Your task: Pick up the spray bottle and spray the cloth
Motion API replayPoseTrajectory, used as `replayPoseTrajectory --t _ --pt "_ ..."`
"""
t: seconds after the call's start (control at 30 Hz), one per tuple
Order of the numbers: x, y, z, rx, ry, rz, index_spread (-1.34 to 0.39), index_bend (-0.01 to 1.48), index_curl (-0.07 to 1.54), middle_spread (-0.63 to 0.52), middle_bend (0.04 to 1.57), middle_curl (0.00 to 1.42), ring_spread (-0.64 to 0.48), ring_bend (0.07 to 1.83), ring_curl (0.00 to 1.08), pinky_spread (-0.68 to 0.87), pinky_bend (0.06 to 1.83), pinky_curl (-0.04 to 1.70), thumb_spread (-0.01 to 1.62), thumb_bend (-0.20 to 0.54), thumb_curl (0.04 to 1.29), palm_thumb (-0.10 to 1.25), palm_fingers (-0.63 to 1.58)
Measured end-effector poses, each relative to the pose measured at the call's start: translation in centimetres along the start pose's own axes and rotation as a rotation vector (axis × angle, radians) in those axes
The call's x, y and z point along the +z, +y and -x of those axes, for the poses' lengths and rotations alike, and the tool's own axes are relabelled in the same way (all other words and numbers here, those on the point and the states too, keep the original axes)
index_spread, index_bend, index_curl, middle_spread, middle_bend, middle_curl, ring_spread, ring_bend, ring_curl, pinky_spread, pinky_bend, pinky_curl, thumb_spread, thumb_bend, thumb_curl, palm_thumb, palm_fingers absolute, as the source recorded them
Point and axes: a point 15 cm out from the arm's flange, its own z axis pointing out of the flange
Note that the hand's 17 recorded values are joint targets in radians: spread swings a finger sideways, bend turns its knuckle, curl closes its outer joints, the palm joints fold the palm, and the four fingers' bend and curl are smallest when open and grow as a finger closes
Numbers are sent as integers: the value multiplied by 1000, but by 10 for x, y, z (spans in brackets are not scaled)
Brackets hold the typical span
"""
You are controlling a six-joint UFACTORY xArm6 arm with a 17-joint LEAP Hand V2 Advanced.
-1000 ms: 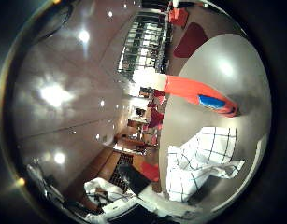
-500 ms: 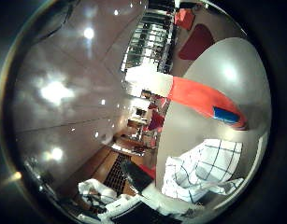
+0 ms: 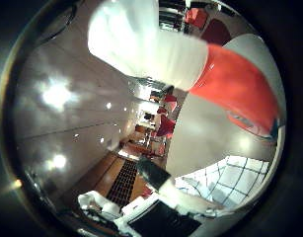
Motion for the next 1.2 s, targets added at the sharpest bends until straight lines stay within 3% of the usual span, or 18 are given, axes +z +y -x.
replayPoseTrajectory --t 0.13,0.27,0.37,0.47,0.53,0.73,0.93,1.2 --pt "23 2 5 11 -10 7 -146 173 258 155 308 354 168 696 313 427 619 311 974 -2 345 670 481" --pt "37 4 2 -1 19 9 -208 198 302 25 472 406 3 834 339 231 598 276 984 -11 371 779 715" --pt "45 4 3 2 22 3 -290 220 342 -93 584 451 -121 936 368 -72 741 283 977 3 405 912 1117" --pt "51 -1 12 25 -8 -24 -345 348 433 -160 723 507 -186 996 406 -333 824 303 1005 -5 418 1002 1238" --pt "55 -2 16 34 -20 -31 -360 458 503 -172 837 543 -198 1059 431 -424 897 330 1045 -11 413 1026 1310" --pt "59 0 14 43 -24 -27 -307 731 654 -144 1060 601 -190 1214 488 -364 1097 444 1157 -8 402 1047 1348" --pt "57 -3 17 38 -27 -32 -268 960 767 -127 1264 667 -181 1356 556 -254 1294 583 1225 -9 436 1044 1219" --pt "33 -20 44 -15 -43 -66 -211 1129 805 -107 1368 686 -191 1420 629 -184 1352 746 1215 -7 508 1053 1139"
